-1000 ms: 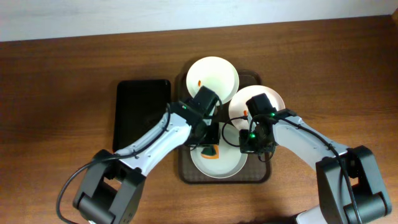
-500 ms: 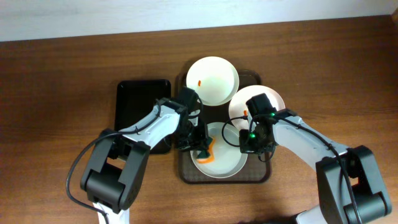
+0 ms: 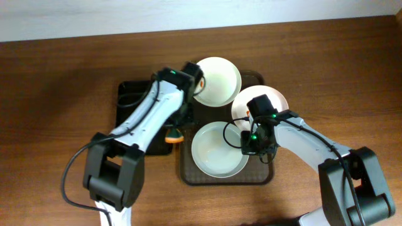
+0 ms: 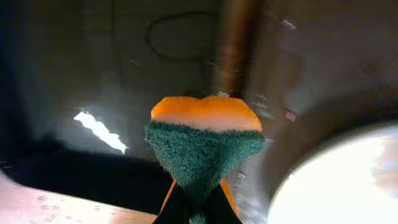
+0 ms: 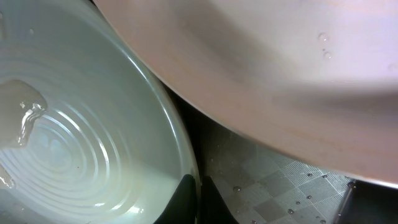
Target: Clean dirty plates on tray and stack at the side
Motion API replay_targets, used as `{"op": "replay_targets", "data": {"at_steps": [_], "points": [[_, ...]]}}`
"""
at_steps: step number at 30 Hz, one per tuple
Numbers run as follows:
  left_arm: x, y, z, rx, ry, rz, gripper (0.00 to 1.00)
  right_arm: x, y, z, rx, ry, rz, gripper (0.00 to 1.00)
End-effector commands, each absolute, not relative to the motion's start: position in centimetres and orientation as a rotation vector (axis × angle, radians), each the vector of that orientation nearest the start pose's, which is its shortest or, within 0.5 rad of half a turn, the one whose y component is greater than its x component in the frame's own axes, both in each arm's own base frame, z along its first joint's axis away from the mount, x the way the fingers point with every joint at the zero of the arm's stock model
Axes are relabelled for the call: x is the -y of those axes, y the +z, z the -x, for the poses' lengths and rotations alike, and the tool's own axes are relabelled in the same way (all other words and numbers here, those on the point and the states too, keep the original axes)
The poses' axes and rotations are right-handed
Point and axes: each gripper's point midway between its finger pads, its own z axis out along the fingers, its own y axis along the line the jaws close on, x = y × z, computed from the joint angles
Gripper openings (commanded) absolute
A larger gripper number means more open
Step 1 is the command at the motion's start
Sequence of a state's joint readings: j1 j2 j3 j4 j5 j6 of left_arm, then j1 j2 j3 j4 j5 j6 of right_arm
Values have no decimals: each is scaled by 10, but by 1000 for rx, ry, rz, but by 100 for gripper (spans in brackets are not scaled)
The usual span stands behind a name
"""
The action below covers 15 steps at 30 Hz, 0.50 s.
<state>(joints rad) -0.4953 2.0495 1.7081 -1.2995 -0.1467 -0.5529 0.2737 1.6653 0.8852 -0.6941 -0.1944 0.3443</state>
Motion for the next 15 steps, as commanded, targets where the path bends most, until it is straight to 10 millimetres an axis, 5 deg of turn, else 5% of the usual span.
{"op": "replay_targets", "data": {"at_steps": [1,5,8,10,12,15], "points": [[111,117,-360,-3059,200,134,0,-96,1,-264,-3103,225,-37,4],[80,127,-372,-3073,-27,93,0,-107,16,-272,-3080,307,57,4],[51,93,-374,-3063,85,117,4,-108,20,-274,-3071,314,59,4],[40,72,-374,-3056,87,158,24,-108,20,-273,-3073,313,66,4],[33,75,-374,-3057,60,200,68,-110,20,-273,-3067,335,137,4],[17,110,-377,-3008,-26,294,75,-112,24,-274,-3066,352,143,4]]}}
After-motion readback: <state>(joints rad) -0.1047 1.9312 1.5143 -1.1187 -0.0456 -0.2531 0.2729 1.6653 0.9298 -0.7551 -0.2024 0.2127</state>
